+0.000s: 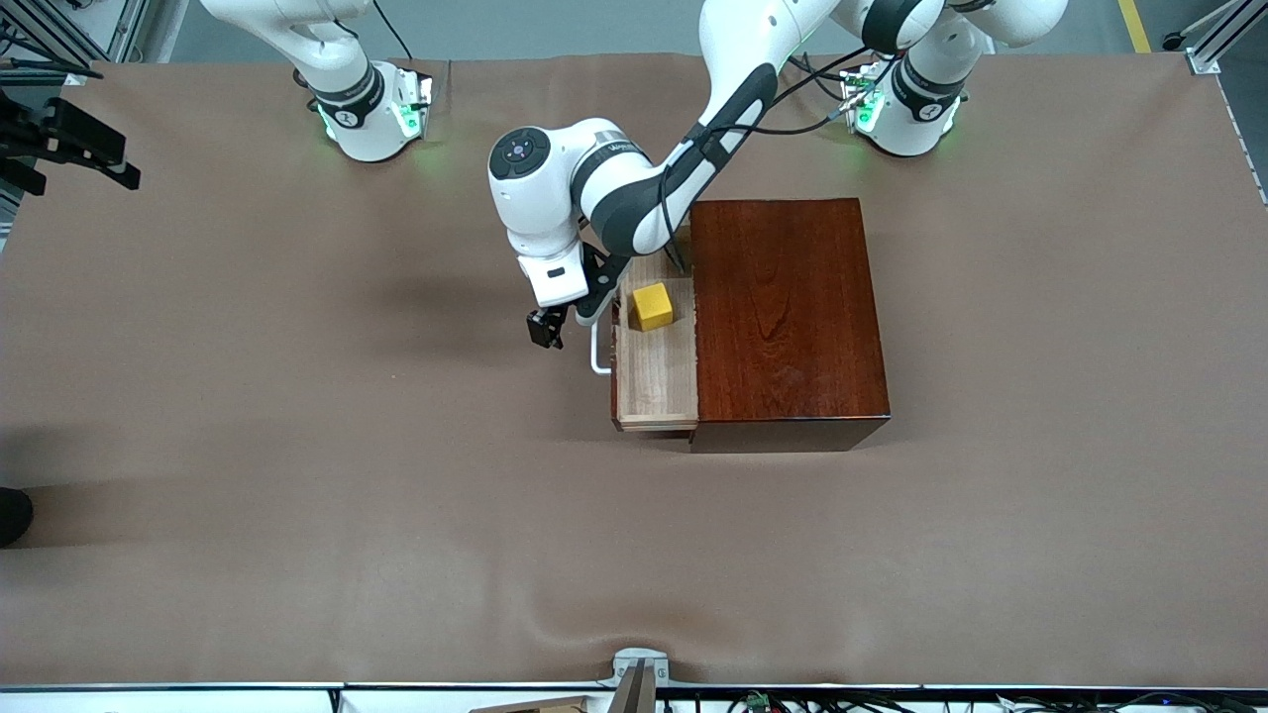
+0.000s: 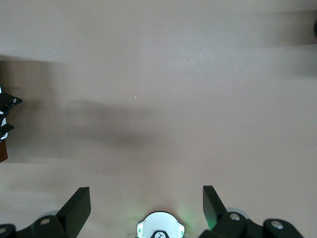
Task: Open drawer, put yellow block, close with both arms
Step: 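Push the drawer shut into the box with the left gripper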
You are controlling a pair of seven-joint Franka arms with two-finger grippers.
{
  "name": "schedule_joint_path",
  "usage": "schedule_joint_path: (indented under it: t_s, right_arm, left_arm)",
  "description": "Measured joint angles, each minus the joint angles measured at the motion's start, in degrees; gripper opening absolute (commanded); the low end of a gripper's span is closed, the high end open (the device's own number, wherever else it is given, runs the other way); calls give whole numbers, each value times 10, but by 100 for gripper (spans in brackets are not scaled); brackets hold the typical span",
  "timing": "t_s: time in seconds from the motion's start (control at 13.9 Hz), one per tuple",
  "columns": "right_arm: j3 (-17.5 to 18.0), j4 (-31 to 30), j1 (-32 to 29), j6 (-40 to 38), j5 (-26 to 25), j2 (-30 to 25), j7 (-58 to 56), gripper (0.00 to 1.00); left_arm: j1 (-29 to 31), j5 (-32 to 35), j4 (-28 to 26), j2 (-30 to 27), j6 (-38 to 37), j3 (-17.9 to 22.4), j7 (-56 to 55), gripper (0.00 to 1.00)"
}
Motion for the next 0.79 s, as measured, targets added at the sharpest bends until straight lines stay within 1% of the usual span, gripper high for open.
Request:
schedule_joint_path:
  t_s: [0.22,0.43,0.79]
  right_arm:
    - [2,0,-12,1,-3,0,-2,100]
    - [6,0,-13,5,-26,0,-2,100]
    - [6,-1,-18,6,-26,1,-2,100]
  left_arm:
    - [4,0,3,0,-27,0,0,100]
    - [10,0,6,0,-61,1,0,100]
    - [18,0,8,0,-108,2,0,100]
